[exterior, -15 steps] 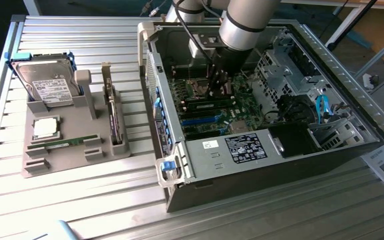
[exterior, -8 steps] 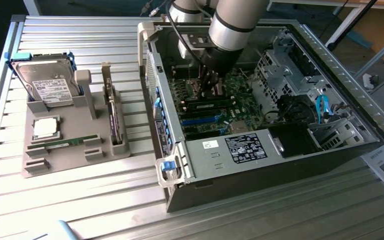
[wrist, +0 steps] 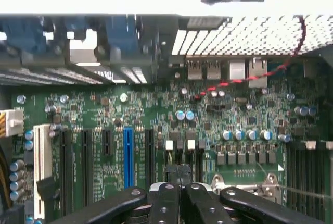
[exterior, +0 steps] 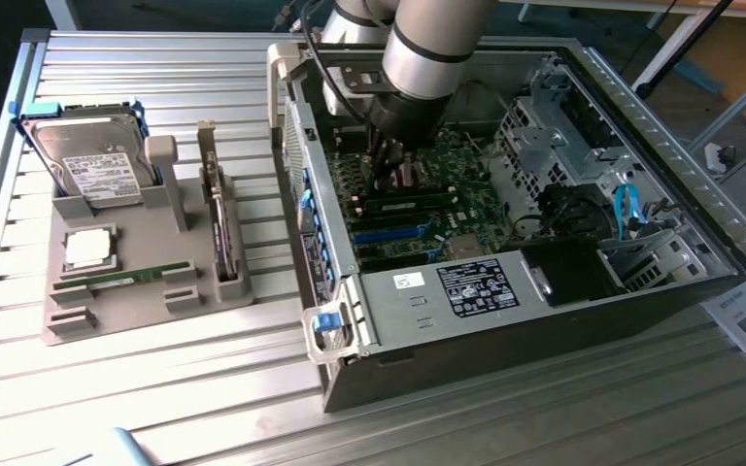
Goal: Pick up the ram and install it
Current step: 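Press down the ram until it locks into place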
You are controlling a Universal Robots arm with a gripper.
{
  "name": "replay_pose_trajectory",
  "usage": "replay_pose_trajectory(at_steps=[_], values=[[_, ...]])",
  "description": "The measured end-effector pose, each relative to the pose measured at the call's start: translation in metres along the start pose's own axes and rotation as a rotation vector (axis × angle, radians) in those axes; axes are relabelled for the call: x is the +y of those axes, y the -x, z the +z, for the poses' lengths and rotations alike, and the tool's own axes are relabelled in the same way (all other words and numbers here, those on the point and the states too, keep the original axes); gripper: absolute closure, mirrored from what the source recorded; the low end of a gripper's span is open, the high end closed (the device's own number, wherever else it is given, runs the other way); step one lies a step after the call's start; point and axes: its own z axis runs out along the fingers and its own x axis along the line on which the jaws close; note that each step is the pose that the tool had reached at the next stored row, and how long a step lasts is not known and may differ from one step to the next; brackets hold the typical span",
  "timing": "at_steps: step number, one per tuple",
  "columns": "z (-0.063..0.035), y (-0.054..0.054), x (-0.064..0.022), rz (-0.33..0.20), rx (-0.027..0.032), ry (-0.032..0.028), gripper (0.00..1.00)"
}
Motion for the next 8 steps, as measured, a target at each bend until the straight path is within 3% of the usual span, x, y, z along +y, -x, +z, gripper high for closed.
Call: replay_pose_trajectory(at_steps=[8], values=[[0.0013,-0.0001,0.0001,0.0,0.0001,0.0,0.9]])
